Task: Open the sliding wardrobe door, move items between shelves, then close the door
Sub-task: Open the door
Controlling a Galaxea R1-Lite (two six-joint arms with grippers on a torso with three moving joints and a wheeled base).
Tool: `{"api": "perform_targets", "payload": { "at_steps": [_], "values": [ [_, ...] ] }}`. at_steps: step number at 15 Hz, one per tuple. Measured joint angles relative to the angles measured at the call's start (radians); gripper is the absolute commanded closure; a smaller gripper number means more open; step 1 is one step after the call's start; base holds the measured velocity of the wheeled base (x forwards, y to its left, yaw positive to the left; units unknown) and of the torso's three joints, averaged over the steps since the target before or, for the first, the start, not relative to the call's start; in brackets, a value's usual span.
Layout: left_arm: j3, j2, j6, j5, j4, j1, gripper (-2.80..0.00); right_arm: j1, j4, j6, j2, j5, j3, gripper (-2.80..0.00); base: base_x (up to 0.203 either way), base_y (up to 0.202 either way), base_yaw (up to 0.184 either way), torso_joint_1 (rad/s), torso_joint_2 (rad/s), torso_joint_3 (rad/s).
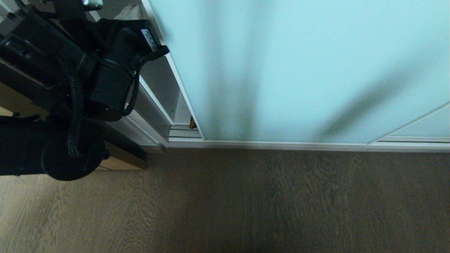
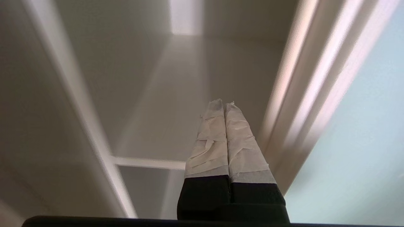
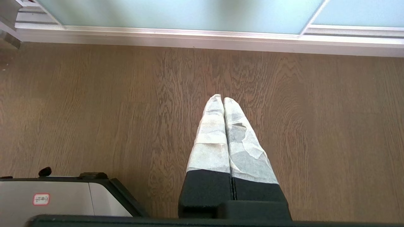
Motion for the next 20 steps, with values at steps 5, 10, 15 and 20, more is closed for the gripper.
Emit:
{"api": "perform_targets", "payload": {
  "at_steps": [5, 10, 15, 20],
  "values": [
    [-0.094, 0.119, 0.005, 0.019, -0.027, -0.098, 0.00, 0.000, 0.000, 0.000, 0.000, 0.000, 0.000, 0.00, 0.000, 0.000, 0.000, 0.000, 0.00, 0.000],
    [-0.220, 0.224, 0.034, 0.026, -0.022, -0.181, 0.00, 0.000, 0.000, 0.000, 0.000, 0.001, 0.000, 0.00, 0.000, 0.000, 0.000, 0.000, 0.00, 0.000],
    [-0.368, 0.338, 0.072, 0.032, -0.024, -0.252, 0.00, 0.000, 0.000, 0.000, 0.000, 0.000, 0.000, 0.00, 0.000, 0.000, 0.000, 0.000, 0.00, 0.000],
    [-0.393, 0.374, 0.074, 0.038, -0.032, -0.274, 0.00, 0.000, 0.000, 0.000, 0.000, 0.000, 0.000, 0.00, 0.000, 0.000, 0.000, 0.000, 0.00, 0.000]
  ]
}}
